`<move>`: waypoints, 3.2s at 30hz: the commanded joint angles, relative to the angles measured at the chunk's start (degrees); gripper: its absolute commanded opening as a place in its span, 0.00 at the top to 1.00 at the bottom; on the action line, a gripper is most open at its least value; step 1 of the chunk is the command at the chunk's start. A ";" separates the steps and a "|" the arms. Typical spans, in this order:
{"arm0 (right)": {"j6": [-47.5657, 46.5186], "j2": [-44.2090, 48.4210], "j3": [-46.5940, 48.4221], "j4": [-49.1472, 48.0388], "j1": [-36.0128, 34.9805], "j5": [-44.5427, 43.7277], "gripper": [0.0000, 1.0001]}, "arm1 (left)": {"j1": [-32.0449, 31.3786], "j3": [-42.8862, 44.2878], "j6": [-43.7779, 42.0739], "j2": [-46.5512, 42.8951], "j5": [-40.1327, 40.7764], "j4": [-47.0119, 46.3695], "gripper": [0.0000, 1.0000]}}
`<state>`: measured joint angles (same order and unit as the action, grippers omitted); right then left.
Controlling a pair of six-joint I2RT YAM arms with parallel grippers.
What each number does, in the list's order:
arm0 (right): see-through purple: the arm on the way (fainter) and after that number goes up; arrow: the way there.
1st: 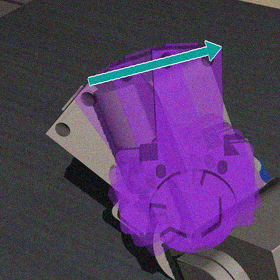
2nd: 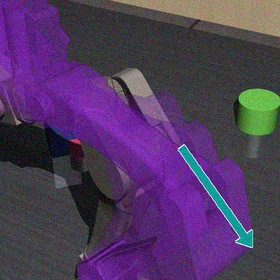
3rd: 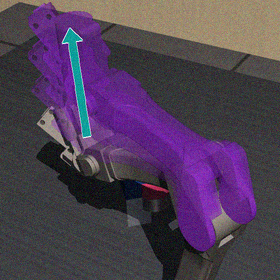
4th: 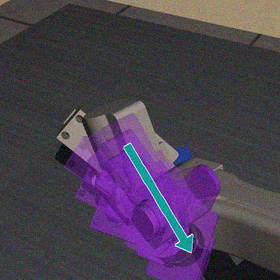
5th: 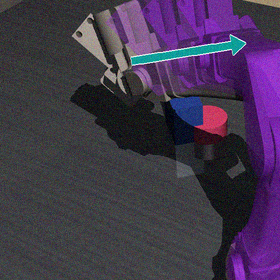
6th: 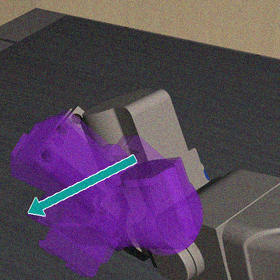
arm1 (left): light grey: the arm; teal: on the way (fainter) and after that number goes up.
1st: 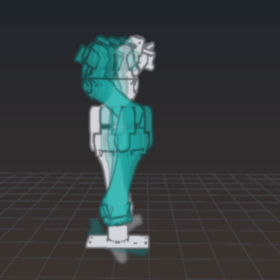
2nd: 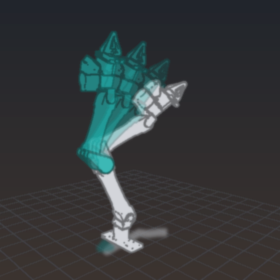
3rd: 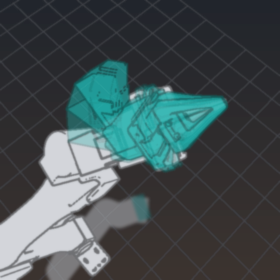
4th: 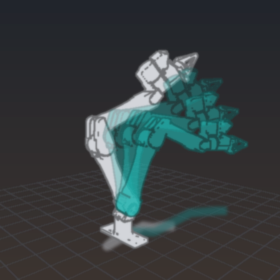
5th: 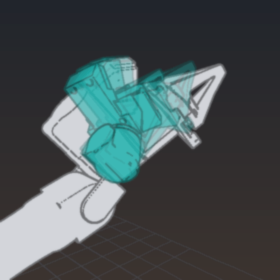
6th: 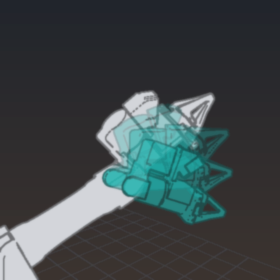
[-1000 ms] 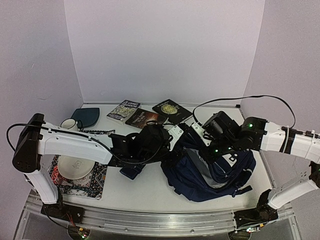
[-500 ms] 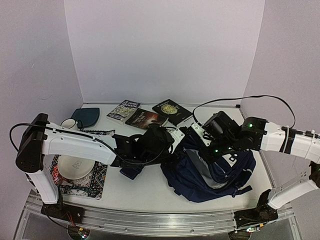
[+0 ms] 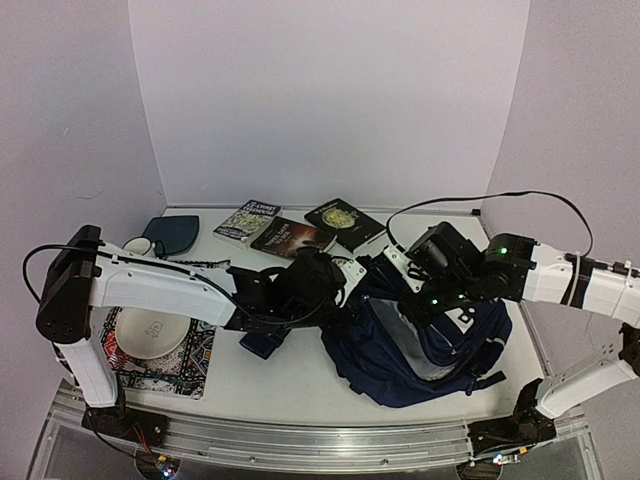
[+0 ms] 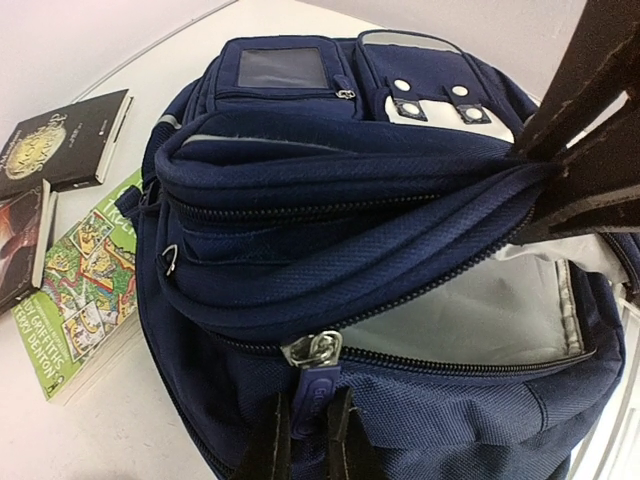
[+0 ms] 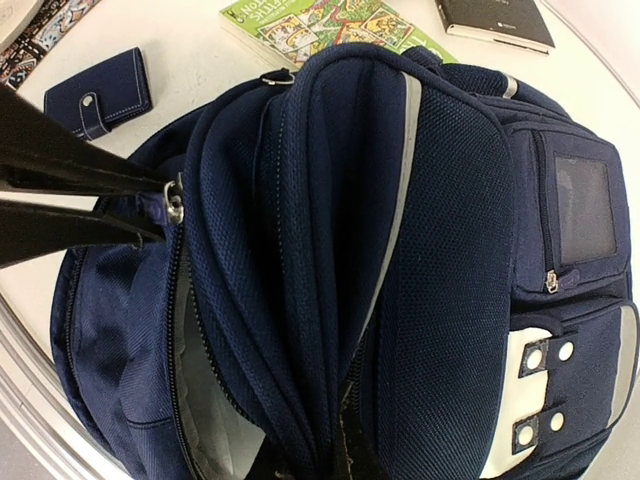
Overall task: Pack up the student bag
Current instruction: Unzip the second largest pocket of the student bag, then pick up the card case from the center of the board.
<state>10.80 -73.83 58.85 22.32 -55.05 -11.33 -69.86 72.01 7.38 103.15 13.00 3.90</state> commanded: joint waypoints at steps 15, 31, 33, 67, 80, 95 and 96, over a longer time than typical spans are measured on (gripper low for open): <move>-6.80 14.82 1.14 4.13 -0.32 5.28 1.00 | 18.02 -0.13 0.29 -0.56 -18.28 2.80 1.00; -8.92 0.14 5.31 -0.18 -0.32 5.54 1.00 | 10.91 1.50 1.75 -7.72 -17.91 5.53 0.99; -9.19 0.01 4.82 -0.04 -0.33 5.16 1.00 | 11.89 1.95 2.48 -8.21 -15.49 7.32 0.99; -16.14 6.92 6.32 1.39 -0.37 18.99 1.00 | 26.18 10.34 3.46 10.96 -19.51 9.19 1.00; -15.32 5.56 7.48 -6.30 -0.07 3.95 1.00 | 26.18 16.40 2.48 15.75 -23.44 5.66 0.73; -12.06 -4.06 10.76 -4.87 1.34 -8.05 1.00 | 26.13 -7.77 10.74 -8.77 -13.57 5.94 0.19; -11.97 -4.43 10.76 -4.83 1.43 -7.95 1.00 | 26.17 -9.12 11.45 -10.19 -13.58 6.31 0.18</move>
<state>-1.59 -77.57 65.99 21.73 -54.33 -14.56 -43.48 68.12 15.34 100.13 -2.61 10.37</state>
